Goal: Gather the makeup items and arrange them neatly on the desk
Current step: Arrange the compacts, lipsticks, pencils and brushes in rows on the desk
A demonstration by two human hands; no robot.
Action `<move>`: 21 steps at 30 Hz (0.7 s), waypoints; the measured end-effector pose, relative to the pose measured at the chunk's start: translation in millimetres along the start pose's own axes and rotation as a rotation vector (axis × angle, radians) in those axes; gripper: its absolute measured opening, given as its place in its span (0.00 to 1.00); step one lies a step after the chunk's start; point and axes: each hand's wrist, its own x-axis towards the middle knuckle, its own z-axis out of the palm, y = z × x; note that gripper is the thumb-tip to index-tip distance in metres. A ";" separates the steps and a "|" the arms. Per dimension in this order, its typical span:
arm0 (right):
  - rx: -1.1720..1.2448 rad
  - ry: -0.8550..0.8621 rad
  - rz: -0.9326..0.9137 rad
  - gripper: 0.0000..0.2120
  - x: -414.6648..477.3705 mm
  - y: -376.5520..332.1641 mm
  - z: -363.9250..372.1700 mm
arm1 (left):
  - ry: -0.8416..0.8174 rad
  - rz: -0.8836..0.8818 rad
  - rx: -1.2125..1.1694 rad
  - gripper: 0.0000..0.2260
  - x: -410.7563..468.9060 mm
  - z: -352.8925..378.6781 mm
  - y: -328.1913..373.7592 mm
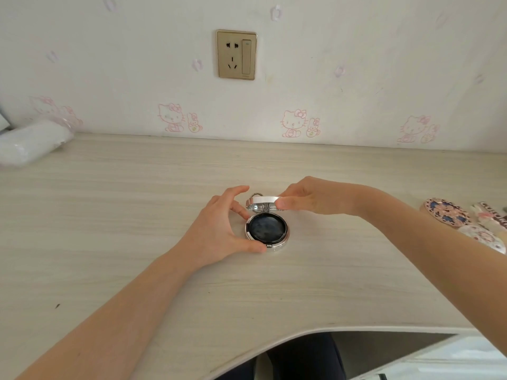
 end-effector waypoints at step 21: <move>-0.144 0.551 -0.057 0.27 -44.6 23.1 89.1 | 0.063 -0.064 0.089 0.22 -27.4 8.1 14.7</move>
